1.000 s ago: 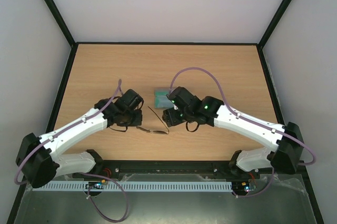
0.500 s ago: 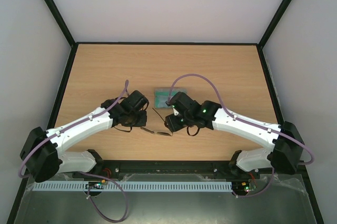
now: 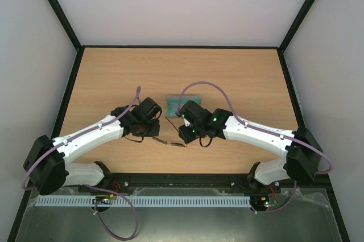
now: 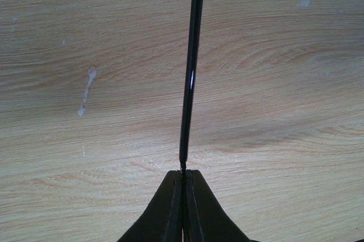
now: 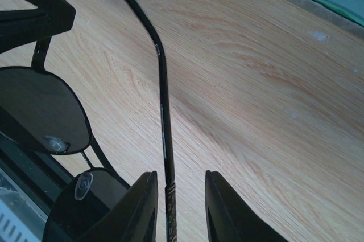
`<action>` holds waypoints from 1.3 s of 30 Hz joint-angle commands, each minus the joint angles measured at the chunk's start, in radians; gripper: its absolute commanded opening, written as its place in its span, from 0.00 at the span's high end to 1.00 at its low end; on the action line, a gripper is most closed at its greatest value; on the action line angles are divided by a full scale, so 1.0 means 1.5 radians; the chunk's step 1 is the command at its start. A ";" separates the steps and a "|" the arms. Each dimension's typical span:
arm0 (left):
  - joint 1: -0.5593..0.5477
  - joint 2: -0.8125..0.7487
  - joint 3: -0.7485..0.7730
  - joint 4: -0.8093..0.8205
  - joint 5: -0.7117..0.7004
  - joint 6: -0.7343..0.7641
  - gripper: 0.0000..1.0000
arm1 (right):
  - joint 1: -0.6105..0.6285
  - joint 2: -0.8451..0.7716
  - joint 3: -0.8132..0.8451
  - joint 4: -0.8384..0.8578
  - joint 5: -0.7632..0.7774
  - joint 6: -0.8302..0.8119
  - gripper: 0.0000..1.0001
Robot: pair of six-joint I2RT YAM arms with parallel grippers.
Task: Organize the sunglasses
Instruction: Place the sunglasses at the center of the board.
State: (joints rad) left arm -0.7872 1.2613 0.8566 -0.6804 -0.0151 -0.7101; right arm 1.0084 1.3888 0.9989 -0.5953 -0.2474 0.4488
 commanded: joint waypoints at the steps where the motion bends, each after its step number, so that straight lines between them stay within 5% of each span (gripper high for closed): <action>1: -0.003 0.016 0.005 0.011 0.005 0.010 0.98 | 0.005 0.009 -0.003 0.004 0.005 -0.012 0.79; 12: -0.004 0.046 0.028 0.027 0.006 0.008 0.98 | 0.007 0.009 -0.044 0.026 -0.010 -0.012 0.95; 39: -0.014 0.096 0.030 0.045 -0.010 0.017 0.94 | 0.016 0.004 -0.119 0.090 -0.057 0.007 0.99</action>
State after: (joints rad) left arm -0.8078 1.3972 0.8730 -0.6373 -0.0059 -0.6868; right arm 1.0199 1.3956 0.8452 -0.4889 -0.2977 0.4465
